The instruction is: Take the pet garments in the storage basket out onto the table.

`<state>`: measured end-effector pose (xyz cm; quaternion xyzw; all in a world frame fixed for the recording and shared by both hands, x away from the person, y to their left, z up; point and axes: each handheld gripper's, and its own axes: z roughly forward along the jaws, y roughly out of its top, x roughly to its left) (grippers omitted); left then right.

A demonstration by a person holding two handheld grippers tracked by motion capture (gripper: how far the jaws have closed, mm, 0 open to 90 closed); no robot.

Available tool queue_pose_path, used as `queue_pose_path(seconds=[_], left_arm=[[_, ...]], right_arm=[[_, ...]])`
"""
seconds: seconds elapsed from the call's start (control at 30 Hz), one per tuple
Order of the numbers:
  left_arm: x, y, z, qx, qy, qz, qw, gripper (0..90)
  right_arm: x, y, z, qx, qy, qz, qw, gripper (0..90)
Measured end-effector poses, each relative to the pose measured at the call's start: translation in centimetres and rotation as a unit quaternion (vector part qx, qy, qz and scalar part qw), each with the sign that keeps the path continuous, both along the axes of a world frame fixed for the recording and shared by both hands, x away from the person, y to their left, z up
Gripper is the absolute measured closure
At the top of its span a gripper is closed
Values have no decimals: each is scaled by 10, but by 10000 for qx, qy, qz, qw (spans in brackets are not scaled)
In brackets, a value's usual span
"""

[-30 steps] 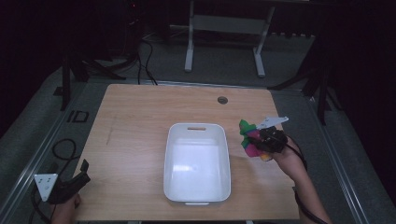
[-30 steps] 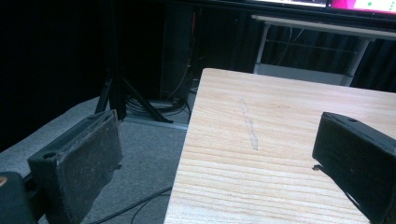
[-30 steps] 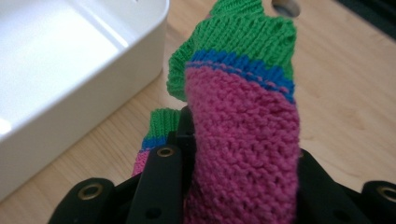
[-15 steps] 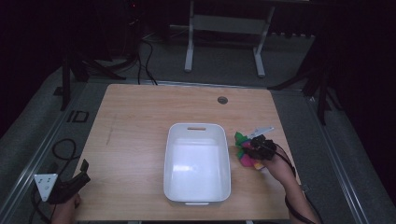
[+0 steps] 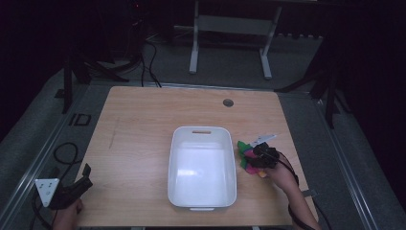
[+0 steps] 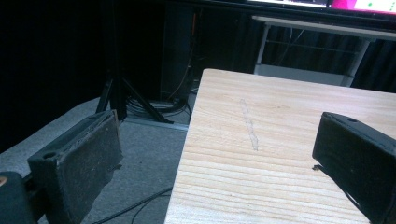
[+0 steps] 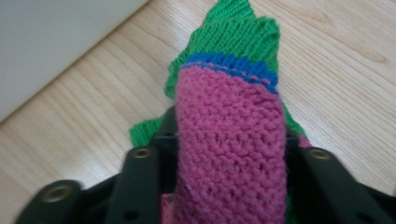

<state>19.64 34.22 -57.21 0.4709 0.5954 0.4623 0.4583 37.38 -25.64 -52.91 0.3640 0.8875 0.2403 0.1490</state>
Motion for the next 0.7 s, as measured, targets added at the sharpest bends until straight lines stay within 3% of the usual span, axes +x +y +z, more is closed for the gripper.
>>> queue_pose_path(seconds=[0.17,0.3,0.5,0.7], left_arm=[[0,0,0,-6,3,-2,10000,18],[0,0,0,5,-1,2,10000,18],[0,0,0,8,11,4,10000,18],[0,0,0,9,9,6,10000,18]], right_arm=[[-3,0,9,95,29,84,9999,446],[-7,-4,21,228,-103,25,9997,344],[-16,-17,39,565,-295,-88,9979,287],[-28,-34,44,755,-417,-208,9961,271]])
